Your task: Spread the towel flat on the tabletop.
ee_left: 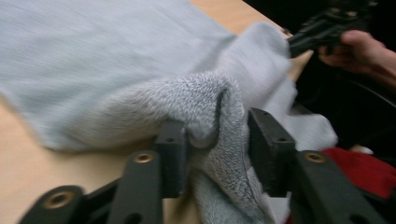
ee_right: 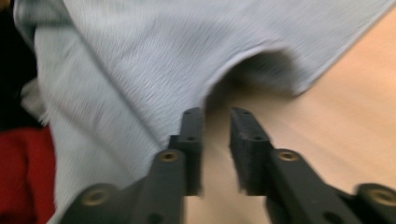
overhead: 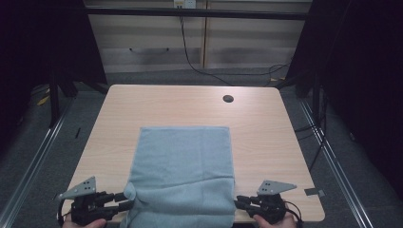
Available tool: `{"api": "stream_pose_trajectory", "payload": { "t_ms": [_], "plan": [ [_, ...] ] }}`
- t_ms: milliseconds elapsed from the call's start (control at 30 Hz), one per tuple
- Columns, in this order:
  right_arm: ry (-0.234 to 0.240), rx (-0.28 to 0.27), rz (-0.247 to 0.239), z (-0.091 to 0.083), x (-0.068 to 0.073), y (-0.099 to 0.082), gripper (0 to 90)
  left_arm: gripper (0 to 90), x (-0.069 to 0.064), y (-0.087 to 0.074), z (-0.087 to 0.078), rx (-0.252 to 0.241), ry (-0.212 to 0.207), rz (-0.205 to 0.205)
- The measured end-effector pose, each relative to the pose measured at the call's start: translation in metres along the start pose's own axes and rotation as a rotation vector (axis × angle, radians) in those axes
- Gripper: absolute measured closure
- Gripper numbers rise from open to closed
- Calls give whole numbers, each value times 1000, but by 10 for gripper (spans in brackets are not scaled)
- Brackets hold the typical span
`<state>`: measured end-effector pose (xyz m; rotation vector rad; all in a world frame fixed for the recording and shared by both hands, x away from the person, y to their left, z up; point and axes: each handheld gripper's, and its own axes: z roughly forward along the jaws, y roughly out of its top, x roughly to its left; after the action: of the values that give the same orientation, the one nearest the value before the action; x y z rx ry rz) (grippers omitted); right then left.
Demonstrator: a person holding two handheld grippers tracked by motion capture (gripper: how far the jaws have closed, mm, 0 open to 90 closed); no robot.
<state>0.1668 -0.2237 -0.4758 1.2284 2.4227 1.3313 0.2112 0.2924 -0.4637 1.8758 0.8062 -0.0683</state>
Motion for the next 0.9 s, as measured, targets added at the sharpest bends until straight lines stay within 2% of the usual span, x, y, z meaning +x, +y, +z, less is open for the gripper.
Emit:
{"api": "stream_pose_trajectory", "payload": {
  "t_ms": [67, 200, 233, 333, 400, 433, 467, 533, 600, 700, 800, 833, 900],
  "plan": [
    [-42, -19, -6, -2, -7, 9, 664, 503, 8, 6, -5, -18, 24, -8],
    [-39, -72, -17, 9, -22, 34, 654, 500, 26, 20, -13, -90, 108, -28],
    [-35, -82, -21, 15, -25, 41, 667, 507, 31, 25, -10, -94, 112, -34],
    [-25, -71, -34, 39, -36, 61, 693, 539, 43, 37, 16, -36, 142, -9],
    [-20, -42, -31, 59, -42, 69, 693, 558, 51, 40, 41, 47, 137, 6],
    [-33, -24, -42, 68, -43, 72, 692, 562, 54, 40, 54, 89, 159, 28],
    [-40, -1, -52, 77, -45, 73, 689, 567, 58, 39, 66, 114, 164, 28],
    [-31, 36, -40, 90, -48, 72, 676, 580, 62, 36, 83, 155, 179, 28],
    [-53, 73, -56, 97, -48, 68, 644, 580, 62, 33, 90, 175, 196, 57],
    [-63, 88, -49, 92, -47, 57, 613, 585, 61, 31, 89, 173, 193, 56],
    [-50, 77, -34, 81, -46, 46, 609, 604, 60, 25, 86, 149, 157, 43],
    [-58, 77, -43, 78, -45, 44, 605, 613, 58, 24, 85, 153, 143, 48],
    [-46, 78, -35, 72, -42, 38, 603, 619, 51, 21, 84, 168, 155, 75]
  ]
}}
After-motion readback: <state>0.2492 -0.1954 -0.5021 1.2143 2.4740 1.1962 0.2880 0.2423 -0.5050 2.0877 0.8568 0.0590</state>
